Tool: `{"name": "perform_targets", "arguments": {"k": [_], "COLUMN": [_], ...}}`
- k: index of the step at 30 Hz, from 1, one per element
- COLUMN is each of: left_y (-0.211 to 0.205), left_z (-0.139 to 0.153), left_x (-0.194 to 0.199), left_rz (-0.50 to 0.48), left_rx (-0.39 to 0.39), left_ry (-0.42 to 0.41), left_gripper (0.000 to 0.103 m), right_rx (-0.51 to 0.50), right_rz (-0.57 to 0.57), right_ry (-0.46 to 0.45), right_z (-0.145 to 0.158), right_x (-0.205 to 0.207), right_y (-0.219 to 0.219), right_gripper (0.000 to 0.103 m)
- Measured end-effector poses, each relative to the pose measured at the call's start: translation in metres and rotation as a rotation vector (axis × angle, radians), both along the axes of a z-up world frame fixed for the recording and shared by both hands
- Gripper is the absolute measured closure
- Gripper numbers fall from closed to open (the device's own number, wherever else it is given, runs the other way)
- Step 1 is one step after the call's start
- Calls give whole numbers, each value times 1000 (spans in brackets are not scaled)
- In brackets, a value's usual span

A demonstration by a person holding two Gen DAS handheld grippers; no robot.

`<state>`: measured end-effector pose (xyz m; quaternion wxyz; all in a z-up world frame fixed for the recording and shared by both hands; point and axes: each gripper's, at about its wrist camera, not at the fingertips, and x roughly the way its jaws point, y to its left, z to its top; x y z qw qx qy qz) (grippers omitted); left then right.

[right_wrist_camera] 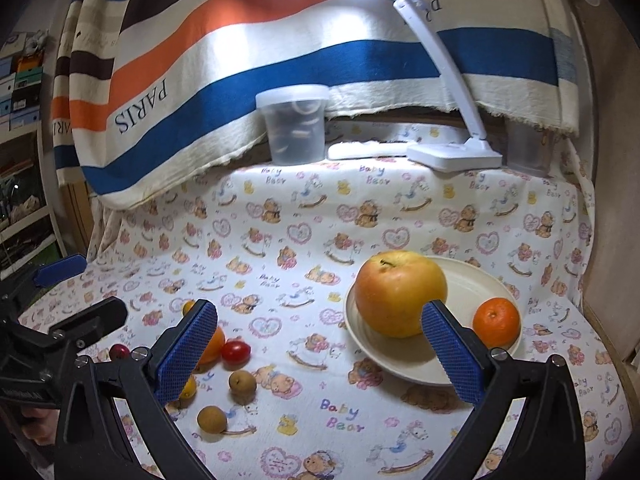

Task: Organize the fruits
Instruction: 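Move the left gripper to the red plum and close on it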

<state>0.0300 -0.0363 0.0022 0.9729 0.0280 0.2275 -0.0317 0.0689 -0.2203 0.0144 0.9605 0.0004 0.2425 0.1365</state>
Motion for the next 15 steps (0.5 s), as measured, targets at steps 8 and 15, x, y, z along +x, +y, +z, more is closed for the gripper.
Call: {"name": "perform_targets", "arguments": {"k": [8, 15], "left_y": [38, 49], "left_z": [-16, -36], "left_x": [-9, 4], "left_rz": [119, 111], "left_rx": [-41, -105], "left_ry": [163, 304], "left_gripper": [18, 41], "right_rx": [-5, -10], "right_rz": [60, 59], "right_ry": [55, 81], "right_z": [-3, -8], "right_x": [0, 4], "right_y": [7, 8], "right_gripper": [0, 0]}}
